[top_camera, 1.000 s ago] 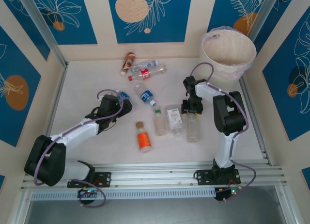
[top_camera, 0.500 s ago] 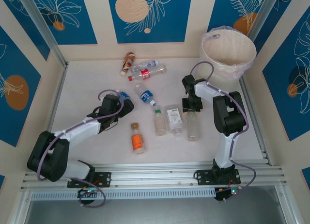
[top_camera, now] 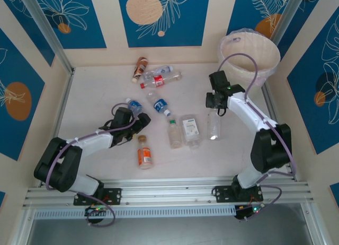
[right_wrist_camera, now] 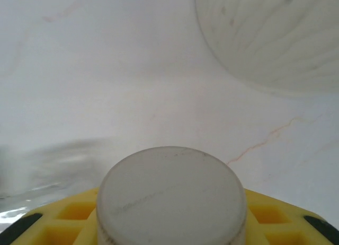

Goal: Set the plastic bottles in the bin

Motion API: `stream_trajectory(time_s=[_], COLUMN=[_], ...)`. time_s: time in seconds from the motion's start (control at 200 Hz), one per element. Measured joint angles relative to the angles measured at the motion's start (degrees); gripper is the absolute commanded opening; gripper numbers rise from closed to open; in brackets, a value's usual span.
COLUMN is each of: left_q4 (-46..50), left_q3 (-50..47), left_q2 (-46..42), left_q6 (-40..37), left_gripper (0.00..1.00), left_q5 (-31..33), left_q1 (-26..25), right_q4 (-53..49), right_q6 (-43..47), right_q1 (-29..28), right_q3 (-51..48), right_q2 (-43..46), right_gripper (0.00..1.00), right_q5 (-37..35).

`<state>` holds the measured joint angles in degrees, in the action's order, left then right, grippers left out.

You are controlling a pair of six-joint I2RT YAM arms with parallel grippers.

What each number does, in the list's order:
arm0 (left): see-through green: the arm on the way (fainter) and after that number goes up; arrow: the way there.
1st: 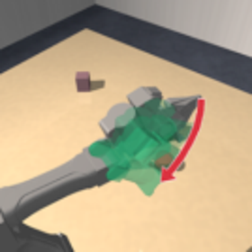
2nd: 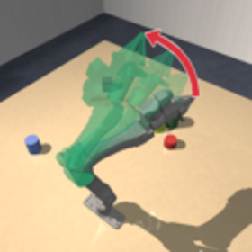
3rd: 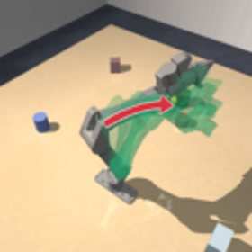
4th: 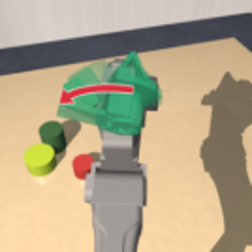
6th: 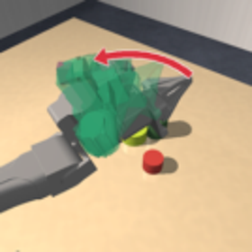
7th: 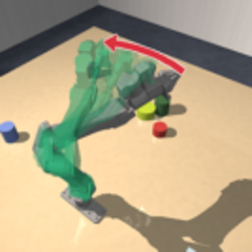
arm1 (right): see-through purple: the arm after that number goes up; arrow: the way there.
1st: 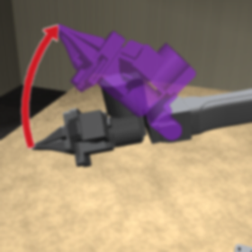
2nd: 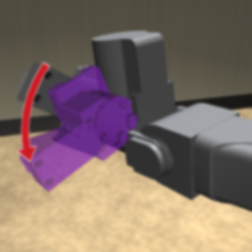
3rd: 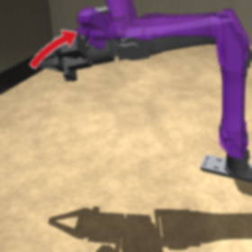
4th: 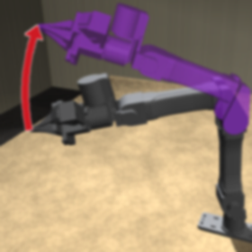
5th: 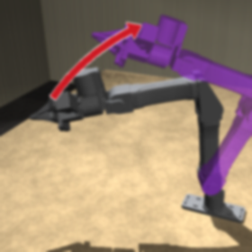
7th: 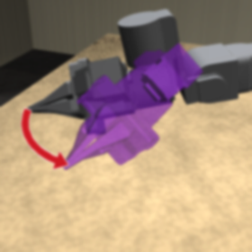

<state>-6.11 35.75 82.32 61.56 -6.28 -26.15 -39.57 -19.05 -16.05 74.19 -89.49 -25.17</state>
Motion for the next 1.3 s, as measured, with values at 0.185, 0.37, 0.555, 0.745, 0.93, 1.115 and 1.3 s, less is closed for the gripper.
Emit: stream_trajectory(time_s=[0.185,0.37,0.555,0.745,0.93,1.115,1.3], left_q4=[6.7,13.5,16.5,19.2,25.2,28.3,30.9], left_q3=[0.0,0.3,0.4,0.4,0.4,-2.4,-4.0], left_q2=[-2.0,-8.0,-8.6,-9.2,-12.1,-18.2,-21.0], left_q6=[-2.7,-7.6,-10.4,-13.3,-16.3,-17.0,-16.9], left_gripper=[1.00,1.00,1.00,1.00,1.00,1.00,1.00], left_q5=[2.2,7.1,7.9,7.0,5.7,6.4,8.4], left_q1=[-0.7,-0.7,-0.7,-0.7,-0.7,-0.7,-0.7], right_q4=[4.3,11.1,18.5,25.5,36.7,47.5,52.5], right_q6=[0.2,0.7,0.8,-1.4,-4.6,-8.1,-9.5], right_q1=[0.0,0.3,1.7,5.0,10.3,14.6,17.0], right_q3=[-1.8,-3.9,-4.2,-4.3,-4.2,0.1,9.6], right_q2=[7.9,15.0,17.6,17.6,17.7,14.8,7.4], right_gripper=[0.20,0.18,0.14,0.12,0.07,0.05,0.05], right_q5=[0.7,3.8,6.7,9.4,10.5,10.4,10.4])
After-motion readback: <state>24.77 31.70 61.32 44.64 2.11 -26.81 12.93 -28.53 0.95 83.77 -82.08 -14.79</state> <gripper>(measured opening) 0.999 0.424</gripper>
